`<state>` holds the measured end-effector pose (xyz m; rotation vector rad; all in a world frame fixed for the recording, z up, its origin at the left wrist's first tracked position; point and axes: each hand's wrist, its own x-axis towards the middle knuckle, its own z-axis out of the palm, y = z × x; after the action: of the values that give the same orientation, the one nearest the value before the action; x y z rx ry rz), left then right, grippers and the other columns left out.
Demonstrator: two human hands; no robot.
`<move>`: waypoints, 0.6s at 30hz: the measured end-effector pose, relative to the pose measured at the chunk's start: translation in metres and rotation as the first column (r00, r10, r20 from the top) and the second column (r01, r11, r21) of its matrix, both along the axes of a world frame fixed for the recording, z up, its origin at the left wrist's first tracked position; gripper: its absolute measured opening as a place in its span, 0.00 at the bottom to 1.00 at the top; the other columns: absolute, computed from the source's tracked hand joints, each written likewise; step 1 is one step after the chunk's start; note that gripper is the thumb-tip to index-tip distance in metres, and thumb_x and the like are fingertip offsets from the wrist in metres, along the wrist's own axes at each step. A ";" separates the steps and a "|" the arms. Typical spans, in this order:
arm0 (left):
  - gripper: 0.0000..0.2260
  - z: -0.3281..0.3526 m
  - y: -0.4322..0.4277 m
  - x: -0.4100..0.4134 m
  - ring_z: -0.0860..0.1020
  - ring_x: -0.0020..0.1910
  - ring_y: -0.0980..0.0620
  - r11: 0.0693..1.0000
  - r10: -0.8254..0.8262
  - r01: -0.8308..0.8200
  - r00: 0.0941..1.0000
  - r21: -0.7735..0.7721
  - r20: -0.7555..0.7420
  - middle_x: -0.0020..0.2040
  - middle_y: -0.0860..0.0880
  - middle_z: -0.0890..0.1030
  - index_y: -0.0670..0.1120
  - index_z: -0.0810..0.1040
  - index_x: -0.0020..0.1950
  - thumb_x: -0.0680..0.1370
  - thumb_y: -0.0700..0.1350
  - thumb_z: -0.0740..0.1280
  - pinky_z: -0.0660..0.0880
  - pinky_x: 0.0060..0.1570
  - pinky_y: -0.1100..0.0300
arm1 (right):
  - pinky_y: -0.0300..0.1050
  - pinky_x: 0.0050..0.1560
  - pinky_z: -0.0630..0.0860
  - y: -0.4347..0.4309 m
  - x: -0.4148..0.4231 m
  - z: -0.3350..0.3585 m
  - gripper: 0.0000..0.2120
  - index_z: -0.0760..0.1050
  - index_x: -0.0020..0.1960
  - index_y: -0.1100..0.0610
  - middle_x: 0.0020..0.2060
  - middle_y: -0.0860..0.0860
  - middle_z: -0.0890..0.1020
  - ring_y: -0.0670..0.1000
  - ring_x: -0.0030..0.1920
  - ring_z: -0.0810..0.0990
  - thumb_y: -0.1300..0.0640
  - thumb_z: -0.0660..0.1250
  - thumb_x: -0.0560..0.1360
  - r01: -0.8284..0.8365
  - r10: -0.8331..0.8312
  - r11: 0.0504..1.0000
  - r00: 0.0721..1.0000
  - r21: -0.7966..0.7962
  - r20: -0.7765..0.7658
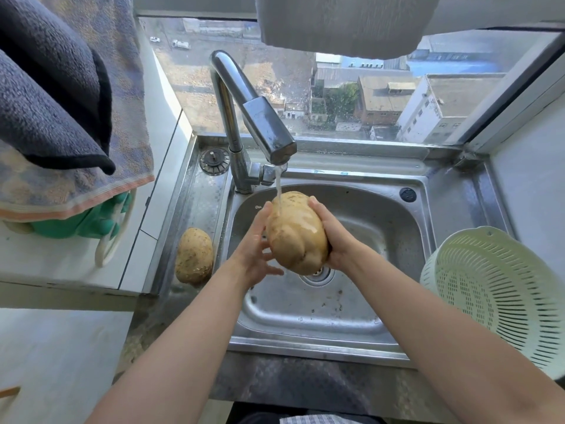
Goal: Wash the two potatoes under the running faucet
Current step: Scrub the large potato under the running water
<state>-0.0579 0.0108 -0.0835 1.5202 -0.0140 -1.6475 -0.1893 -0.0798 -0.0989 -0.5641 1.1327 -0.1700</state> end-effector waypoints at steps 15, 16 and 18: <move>0.32 -0.001 -0.016 0.001 0.78 0.54 0.34 0.853 0.520 -0.462 0.706 0.244 -0.481 0.57 0.36 0.80 0.43 0.77 0.64 0.71 0.65 0.64 0.77 0.49 0.41 | 0.54 0.77 0.56 0.008 -0.014 0.022 0.46 0.52 0.80 0.39 0.80 0.47 0.58 0.50 0.78 0.59 0.21 0.58 0.67 -0.451 0.496 0.714 0.865 -0.535 -0.067; 0.31 0.001 -0.018 0.000 0.78 0.54 0.34 0.849 0.526 -0.468 0.703 0.245 -0.480 0.55 0.36 0.81 0.43 0.78 0.62 0.72 0.66 0.63 0.77 0.48 0.41 | 0.45 0.75 0.61 0.013 -0.017 0.023 0.45 0.52 0.80 0.40 0.78 0.47 0.61 0.47 0.76 0.64 0.30 0.66 0.69 -0.429 0.514 0.661 0.857 -0.616 -0.044; 0.30 0.003 -0.019 -0.004 0.79 0.53 0.34 0.853 0.521 -0.458 0.711 0.252 -0.472 0.53 0.36 0.82 0.42 0.80 0.58 0.73 0.67 0.63 0.78 0.46 0.41 | 0.38 0.68 0.71 0.020 -0.015 0.016 0.46 0.58 0.78 0.45 0.71 0.48 0.71 0.46 0.69 0.74 0.48 0.78 0.67 -0.295 0.432 0.564 0.901 -0.772 -0.029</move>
<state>-0.0615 -0.0079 -0.0804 0.9735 0.7444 -1.5726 -0.2043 -0.0597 -0.0824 -1.5206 0.7075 -0.3336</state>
